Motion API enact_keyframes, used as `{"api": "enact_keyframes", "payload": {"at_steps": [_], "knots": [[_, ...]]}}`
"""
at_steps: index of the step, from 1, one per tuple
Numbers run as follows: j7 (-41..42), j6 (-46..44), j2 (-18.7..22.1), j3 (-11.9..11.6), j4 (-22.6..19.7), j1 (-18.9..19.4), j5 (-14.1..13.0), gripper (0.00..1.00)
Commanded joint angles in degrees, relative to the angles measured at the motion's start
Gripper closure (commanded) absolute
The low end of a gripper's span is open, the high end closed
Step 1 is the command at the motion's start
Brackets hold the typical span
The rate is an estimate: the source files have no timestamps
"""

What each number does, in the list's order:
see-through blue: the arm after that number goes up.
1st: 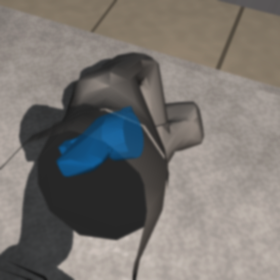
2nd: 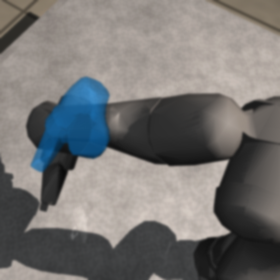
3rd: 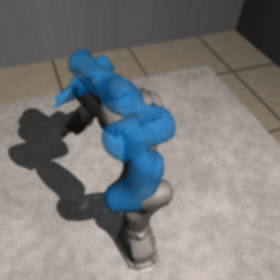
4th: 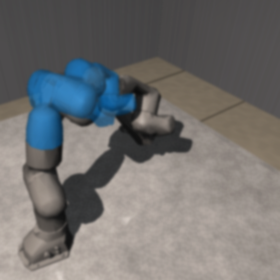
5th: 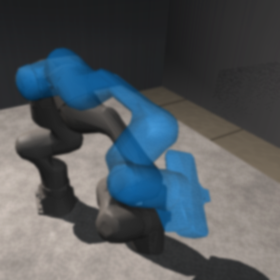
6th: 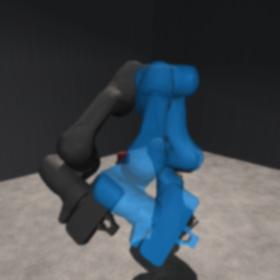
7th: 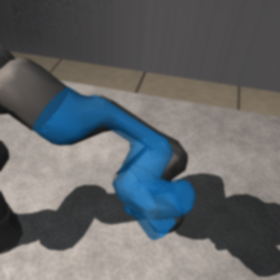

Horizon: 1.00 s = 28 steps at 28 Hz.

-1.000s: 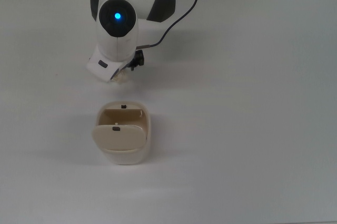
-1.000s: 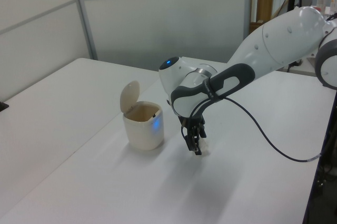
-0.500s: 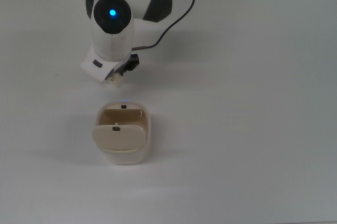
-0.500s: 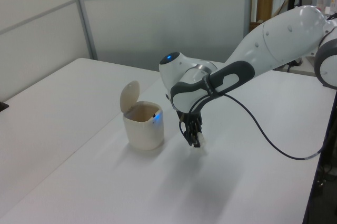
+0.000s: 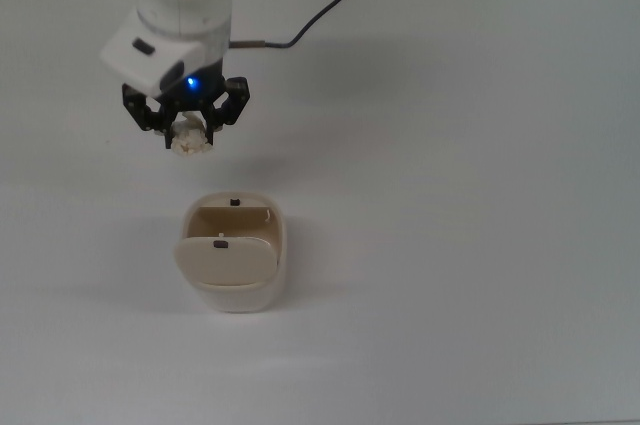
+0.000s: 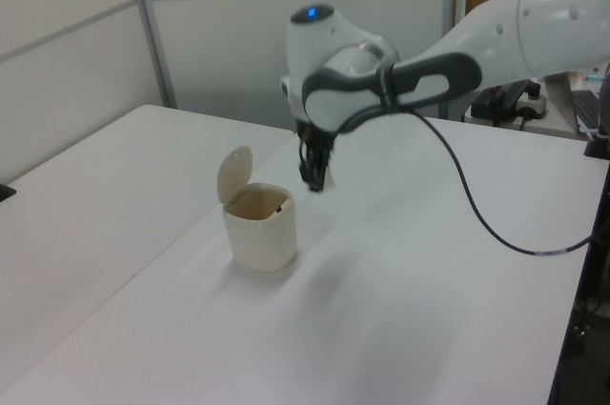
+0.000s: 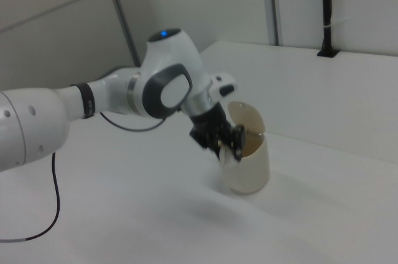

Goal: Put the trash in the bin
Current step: 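Lower the gripper into the bin opening and release the paper ball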

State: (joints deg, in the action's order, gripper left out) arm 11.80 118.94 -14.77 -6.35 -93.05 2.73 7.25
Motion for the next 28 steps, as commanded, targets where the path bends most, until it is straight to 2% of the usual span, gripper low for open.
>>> {"api": "enact_keyframes", "payload": {"at_steps": [1,3,7,9,11,17,21,24,28], "knots": [[-1.52,11.02,-1.05,0.54,1.12,0.44,-2.49,0.50],[-2.13,16.05,-2.54,0.54,1.03,0.70,-3.20,0.50],[-2.75,19.13,-4.48,0.54,1.12,0.79,-3.20,0.49],[-2.84,20.80,-5.45,0.63,1.12,0.79,-3.38,0.28],[-3.36,21.42,-6.15,0.63,1.12,0.79,-3.47,0.00],[-4.33,21.16,-5.98,1.25,1.03,0.79,-3.47,0.00],[-6.08,20.11,-4.49,1.25,1.03,0.79,-3.56,0.00],[-9.94,16.43,-3.43,1.16,1.29,0.79,-3.82,0.00],[-16.45,8.87,-0.01,1.25,1.47,0.88,-3.73,0.00]]}}
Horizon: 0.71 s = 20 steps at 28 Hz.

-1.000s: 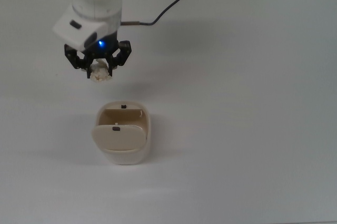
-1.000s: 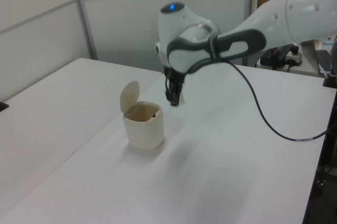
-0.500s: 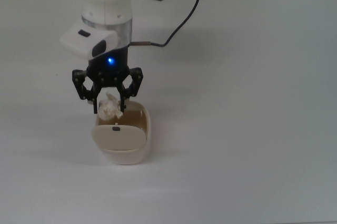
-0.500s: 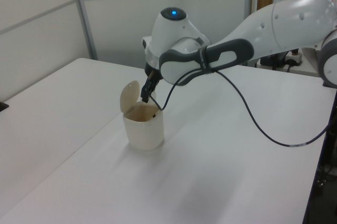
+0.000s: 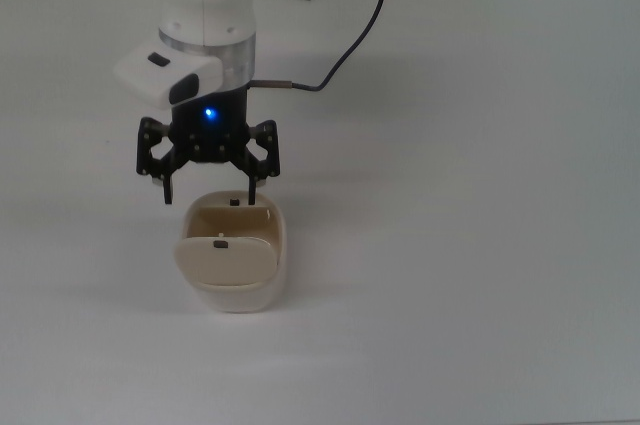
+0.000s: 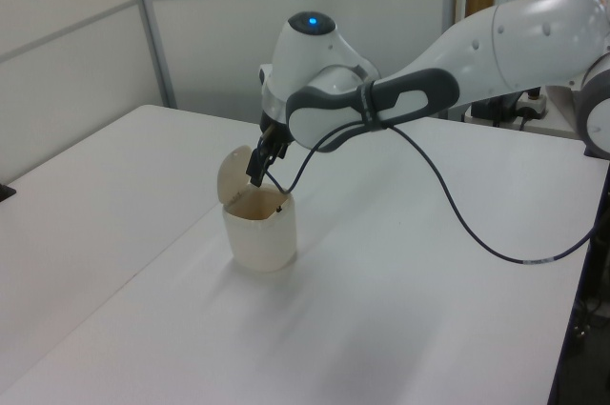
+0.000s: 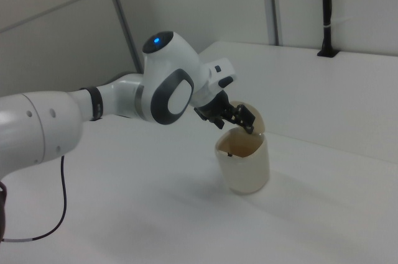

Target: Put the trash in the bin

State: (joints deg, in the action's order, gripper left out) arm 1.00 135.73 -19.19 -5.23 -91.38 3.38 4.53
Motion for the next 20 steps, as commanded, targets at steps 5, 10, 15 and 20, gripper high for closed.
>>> {"api": "enact_keyframes", "payload": {"at_steps": [5,10,15,20], "knots": [[-5.92,-19.18,8.81,0.05,0.06,0.14,-0.66,0.00],[-6.45,-29.19,13.12,0.05,0.24,0.14,-0.84,0.00],[-6.01,-39.65,16.37,0.05,1.90,0.14,-1.10,0.00],[-4.61,-47.31,17.69,-0.39,3.49,0.05,-1.37,0.00]]}}
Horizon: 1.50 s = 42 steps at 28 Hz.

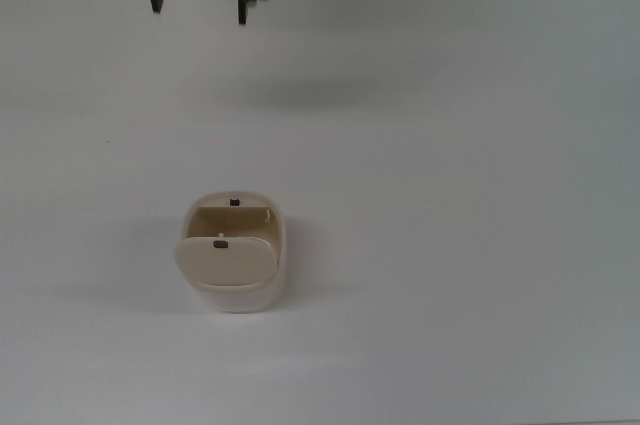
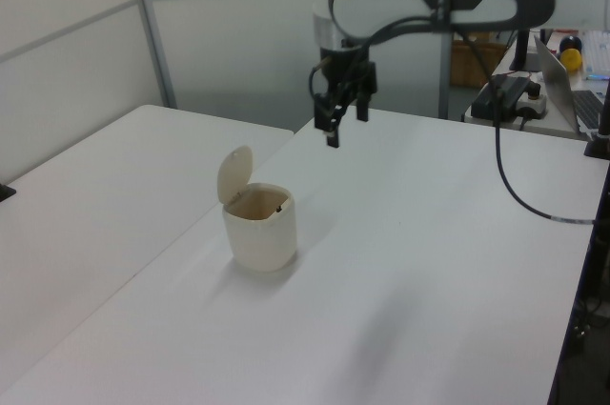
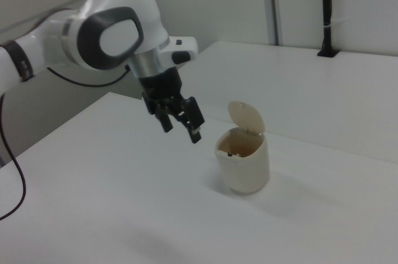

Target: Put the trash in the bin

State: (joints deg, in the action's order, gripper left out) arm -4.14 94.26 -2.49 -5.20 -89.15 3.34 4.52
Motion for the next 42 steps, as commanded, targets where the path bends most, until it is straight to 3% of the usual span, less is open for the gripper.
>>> {"api": "enact_keyframes", "payload": {"at_steps": [1,9,42], "knots": [[0.71,-6.11,1.26,-0.52,1.18,0.09,-1.53,0.00],[2.72,-10.06,1.09,-0.25,0.65,0.09,-2.77,0.00],[3.87,-5.32,1.00,-0.60,0.91,-0.44,-3.64,0.00]]}}
